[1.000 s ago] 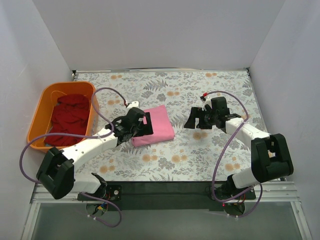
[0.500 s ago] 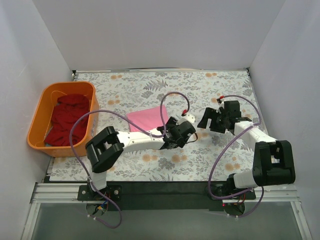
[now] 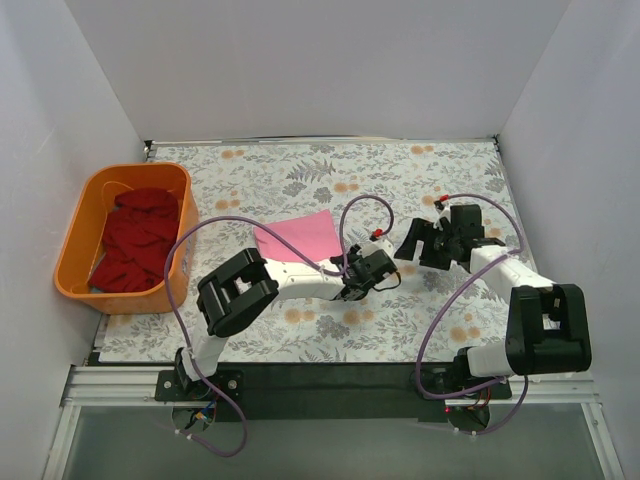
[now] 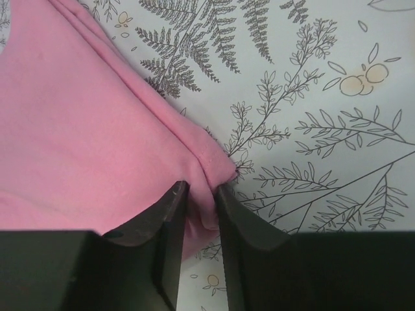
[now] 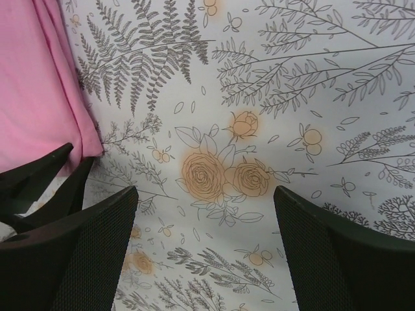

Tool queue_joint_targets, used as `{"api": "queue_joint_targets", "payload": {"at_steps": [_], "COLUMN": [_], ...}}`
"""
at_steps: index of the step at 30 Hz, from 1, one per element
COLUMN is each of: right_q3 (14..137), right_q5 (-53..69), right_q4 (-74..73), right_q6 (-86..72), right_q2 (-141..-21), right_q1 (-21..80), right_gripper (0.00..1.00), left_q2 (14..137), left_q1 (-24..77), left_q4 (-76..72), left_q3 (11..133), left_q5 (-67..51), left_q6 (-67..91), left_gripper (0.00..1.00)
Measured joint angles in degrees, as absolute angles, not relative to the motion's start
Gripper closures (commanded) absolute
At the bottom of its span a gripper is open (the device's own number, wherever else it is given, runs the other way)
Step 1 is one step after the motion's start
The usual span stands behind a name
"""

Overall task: Fold and stack the t-shirts
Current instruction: Neatly place the folded tshirt to the corner

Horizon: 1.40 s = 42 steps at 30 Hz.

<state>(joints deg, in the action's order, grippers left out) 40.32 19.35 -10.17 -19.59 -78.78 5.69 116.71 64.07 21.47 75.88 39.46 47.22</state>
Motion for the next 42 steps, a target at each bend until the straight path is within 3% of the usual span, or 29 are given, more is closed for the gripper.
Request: {"api": "queue_joint_targets", "payload": {"at_steps": [1,4,14,22,26,29,30,33,34,37,38,41,42], "right_q3": [40.32,40.32,41.06,49.10,52.34,53.91,53.89,53.80,53.78,54.17,54.70,58.37,59.66], "right_q5": [20.03,22.72,30.46,35.64,37.65,38.26,38.35,38.09,37.91,36.99,36.80,35.11,34.22], "right_q4": [-9.98,-8.38,2.87,14.94,18.81,20.40,20.56,19.75,19.16,16.25,14.66,7.40,4.91], "right_q6": [-19.59,-20.01,-30.06,-38.85,-41.82,-42.92,-43.07,-42.48,-41.82,-39.57,-38.28,-32.47,-30.33], "right_q2": [-78.91,-80.07,-90.72,-103.39,-108.20,-110.89,-111.44,-112.18,-112.25,-112.22,-112.22,-112.09,-111.98], "right_q1": [5.69,5.74,12.97,21.96,24.93,26.74,27.27,28.21,28.40,28.51,28.51,28.16,27.86], "right_gripper": [0.23,0.23,0.23,0.24,0.35,0.54,0.60,0.94,0.99,0.99,0.99,0.99,0.99], "left_q2": [116.73,116.53,104.14,100.38,100.38,100.38,100.38,100.38,100.38,100.38,100.38,100.33,100.03], "left_q1": [64.07,63.99,63.92,63.88,63.88,63.88,63.88,63.88,63.88,63.72,63.51,62.46,61.78], "left_q4": [21.45,21.30,18.98,16.73,16.67,16.60,16.60,16.45,16.32,16.21,16.19,16.23,16.27], "left_q3": [75.83,75.46,65.89,63.88,63.18,63.16,63.16,63.18,63.18,63.53,63.90,65.14,65.67], "left_q5": [39.59,39.94,35.92,33.34,32.45,32.32,32.32,32.18,32.08,31.16,30.30,28.16,27.09], "left_q6": [47.24,47.59,52.71,55.64,56.64,57.08,57.28,57.91,58.28,59.13,59.53,60.38,60.69], "left_gripper": [0.84,0.89,0.90,0.90,0.90,0.88,0.87,0.76,0.74,0.66,0.54,0.37,0.27]}}
